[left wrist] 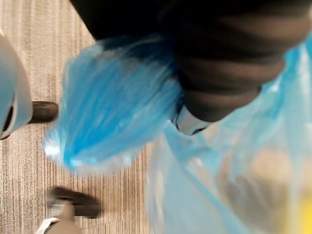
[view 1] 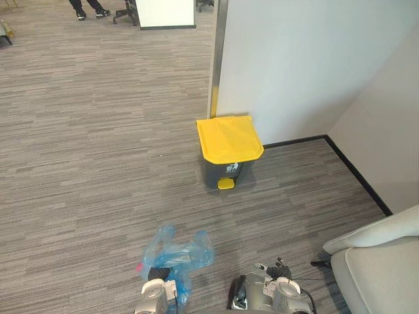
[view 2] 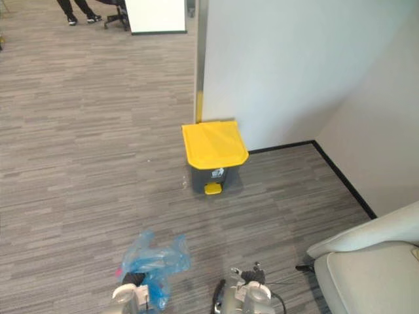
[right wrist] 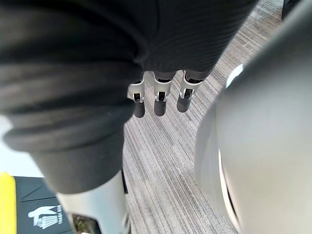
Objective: Gather rubbish on tea table into small bin, then transfer packed bag to large trash can.
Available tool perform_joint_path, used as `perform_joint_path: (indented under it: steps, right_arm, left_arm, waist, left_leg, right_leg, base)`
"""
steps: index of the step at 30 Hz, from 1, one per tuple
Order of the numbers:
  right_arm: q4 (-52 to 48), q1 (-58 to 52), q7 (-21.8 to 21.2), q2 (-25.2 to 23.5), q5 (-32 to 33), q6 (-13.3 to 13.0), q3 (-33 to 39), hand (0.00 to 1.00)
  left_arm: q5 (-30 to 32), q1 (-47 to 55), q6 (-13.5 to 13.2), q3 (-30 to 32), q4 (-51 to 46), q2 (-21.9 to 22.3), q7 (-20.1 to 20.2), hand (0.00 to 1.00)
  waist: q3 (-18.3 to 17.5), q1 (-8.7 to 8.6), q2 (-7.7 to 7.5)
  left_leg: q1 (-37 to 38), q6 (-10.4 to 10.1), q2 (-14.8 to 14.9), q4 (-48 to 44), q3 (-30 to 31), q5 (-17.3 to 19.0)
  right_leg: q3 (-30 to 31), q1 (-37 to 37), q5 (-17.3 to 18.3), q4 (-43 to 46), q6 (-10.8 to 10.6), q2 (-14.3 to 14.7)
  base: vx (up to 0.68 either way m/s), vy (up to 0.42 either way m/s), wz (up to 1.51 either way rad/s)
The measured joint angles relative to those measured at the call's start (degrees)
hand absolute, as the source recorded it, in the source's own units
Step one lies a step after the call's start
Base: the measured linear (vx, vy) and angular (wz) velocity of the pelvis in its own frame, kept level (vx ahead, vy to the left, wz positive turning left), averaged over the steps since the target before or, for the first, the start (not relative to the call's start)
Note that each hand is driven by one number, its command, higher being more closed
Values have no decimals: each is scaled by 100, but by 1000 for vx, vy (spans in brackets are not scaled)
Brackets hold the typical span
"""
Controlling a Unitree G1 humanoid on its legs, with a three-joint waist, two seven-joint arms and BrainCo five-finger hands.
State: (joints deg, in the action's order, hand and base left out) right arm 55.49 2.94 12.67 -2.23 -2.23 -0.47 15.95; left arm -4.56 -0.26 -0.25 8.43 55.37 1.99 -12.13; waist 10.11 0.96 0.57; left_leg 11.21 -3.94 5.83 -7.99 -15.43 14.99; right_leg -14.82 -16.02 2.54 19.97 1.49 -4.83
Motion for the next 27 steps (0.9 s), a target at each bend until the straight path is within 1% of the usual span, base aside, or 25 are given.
perform_joint_path:
  steps: [2,3,4,5,6,7,8,9,10,11,12,13,14,15,16,18,19,20,21,22,23,24,25,26,27]
  right_arm:
    - [65,41,-21,-1,-13,12,119,0]
    - [48,-10,-18,-1,-7,6,153,0]
    - [39,-55,-18,-5,-4,6,145,0]
    - [28,-89,-20,-3,-4,6,118,0]
    - [4,-143,-17,6,-3,8,61,0]
    - [-13,-182,-14,9,-3,20,-38,0]
    - [-16,-170,-12,1,-3,23,-53,0]
    - [-1,-173,-14,-38,-2,49,-56,0]
    - [7,-179,-15,-54,-2,61,-56,0]
    - [10,-186,-15,-61,-1,83,-55,0]
    - [10,-192,-15,-59,-1,87,-54,0]
    - [10,-191,-14,-50,-2,92,-50,0]
    - [35,-196,-17,-30,-6,94,-45,0]
    - [39,-221,-20,-21,-2,96,-43,0]
    - [27,-287,-21,-54,-10,88,-37,0]
    - [80,-311,-24,-55,-11,104,-10,0]
    - [89,-320,-26,-55,-15,111,-5,0]
    - [85,-363,-28,-50,-17,107,-9,0]
    - [70,-361,-31,-42,-18,101,-16,0]
    - [-39,-354,-33,-38,-14,86,-40,0]
    - [-84,-359,-37,-70,-13,68,-49,0]
    - [-82,-364,-38,-79,-15,64,-47,0]
    - [-66,-372,-37,-94,-14,63,-40,0]
    - [-72,-367,-39,-96,-14,55,-39,0]
    - [-72,-360,-39,-96,-16,49,-38,0]
  left_arm:
    - [8,-36,-4,77,4,75,2,100]
    - [14,-77,-1,43,-2,120,11,100]
    - [18,-79,2,-52,-15,116,23,100]
    - [18,-111,4,-59,-51,117,28,100]
    - [14,-82,5,-46,-108,122,25,100]
    - [5,47,1,-29,-232,117,19,100]
    - [-5,91,2,-15,-303,127,17,100]
    - [-4,113,-2,18,-414,124,19,100]
    - [-4,117,-2,51,-435,125,17,100]
    - [-5,126,-4,80,-445,125,11,100]
    - [-5,139,-4,79,-447,126,11,100]
    - [-5,160,-2,75,-444,126,11,100]
    - [-6,178,-7,101,-402,130,6,100]
    - [-6,190,-7,124,-391,127,4,100]
    - [-4,168,-10,144,-376,90,-2,100]
    - [-2,151,-8,136,-322,101,1,100]
    - [-1,150,-4,130,-295,92,2,100]
    - [-2,158,-4,111,-285,85,-3,100]
    - [-1,161,-4,87,-283,82,-3,100]
    - [-1,208,-3,4,-279,53,-1,100]
    - [-1,224,5,-102,-262,-32,0,100]
    - [0,220,7,-104,-255,-51,-3,100]
    - [0,221,11,-91,-229,-93,-3,100]
    - [0,214,10,-75,-176,-97,-3,100]
    - [0,214,10,-64,-172,-95,-2,100]
  waist:
    - [4,-1,42]
    - [9,-46,23]
    - [0,-73,-1]
    - [-2,-87,-6]
    - [-6,-75,15]
    - [-9,35,37]
    - [-32,65,73]
    - [-53,125,89]
    - [-44,165,50]
    - [-54,212,63]
    - [-62,222,70]
    - [-89,226,113]
    - [-143,253,132]
    - [-183,257,84]
    - [-275,217,-37]
    - [-302,245,-124]
    - [-290,262,-140]
    - [-271,255,-130]
    - [-260,256,-108]
    - [-247,256,-87]
    - [-243,183,-123]
    - [-249,162,-159]
    - [-258,173,-225]
    - [-260,158,-227]
    - [-260,157,-226]
  left_leg:
    - [105,-77,77,-50,80,-64]
    - [49,-91,178,-551,248,-65]
    - [-193,-108,260,-1213,391,-58]
    - [-483,-217,363,-1927,519,-120]
    - [-889,-493,544,-2873,590,-347]
    - [-1393,-510,809,-3931,601,-412]
    - [-1510,-463,859,-4089,583,-335]
    - [-1760,-323,883,-4148,445,-95]
    - [-1894,-205,853,-3930,309,0]
    - [-1918,-187,795,-3225,161,53]
    - [-1918,-187,754,-2884,155,53]
    - [-1912,-69,646,-1874,199,-85]
    - [-1840,-132,511,-1270,182,-556]
    - [-1747,-92,438,-1114,110,-590]
    - [-1634,-15,244,-860,52,-650]
    - [-1565,63,82,-819,-1,-621]
    - [-1353,127,-33,-641,-58,-578]
    - [-1031,202,-133,-382,-126,-517]
    - [-982,214,-153,-303,-128,-489]
    - [-810,261,-204,-267,-116,-398]
    - [-608,298,-291,-272,-22,-302]
    - [-554,309,-311,-281,19,-278]
    - [-373,333,-341,-238,115,-239]
    - [-203,336,-333,-123,256,-230]
    - [-163,336,-330,-74,288,-230]
  right_leg:
    - [2,31,281,134,79,87]
    - [-71,232,518,156,78,91]
    - [-136,412,596,70,10,89]
    - [-184,575,611,-30,4,116]
    - [-180,796,627,-195,38,208]
    - [-74,1038,674,-409,126,383]
    - [-26,1082,676,-450,127,417]
    - [133,1229,679,-567,131,451]
    - [238,1320,668,-661,114,447]
    - [376,1413,603,-741,101,425]
    - [447,1420,616,-742,72,415]
    - [608,1432,621,-738,-62,395]
    - [787,1447,647,-727,-229,347]
    - [826,1461,613,-778,-286,293]
    - [852,1583,524,-1065,-419,175]
    - [872,1691,492,-1241,-477,34]
    - [871,1732,546,-1062,-565,-97]
    - [879,1583,676,-401,-763,-209]
    - [880,1461,722,-32,-824,-234]
    - [880,990,728,1155,-878,-364]
    - [910,525,654,2235,-901,-546]
    - [903,459,687,2439,-860,-587]
    - [865,345,901,2788,-772,-633]
    - [719,241,1092,2733,-685,-625]
    - [668,182,1133,2661,-656,-614]
  base:
    - [251,-161,-10]
    - [188,-143,29]
    - [182,-144,43]
    - [178,-128,29]
    - [193,-78,-4]
    - [212,-43,-24]
    - [244,18,-56]
    - [204,34,-57]
    - [293,86,-83]
    - [183,68,-67]
    - [271,177,-76]
    - [225,208,-74]
    - [281,251,-67]
    - [286,202,-31]
    - [256,146,2]
    - [274,177,4]
    - [265,218,-12]
    - [192,178,-16]
    - [105,161,-14]
    - [140,147,19]
    - [179,117,32]
    - [284,53,51]
    - [272,-28,56]
    - [261,-45,55]
    - [270,-89,56]
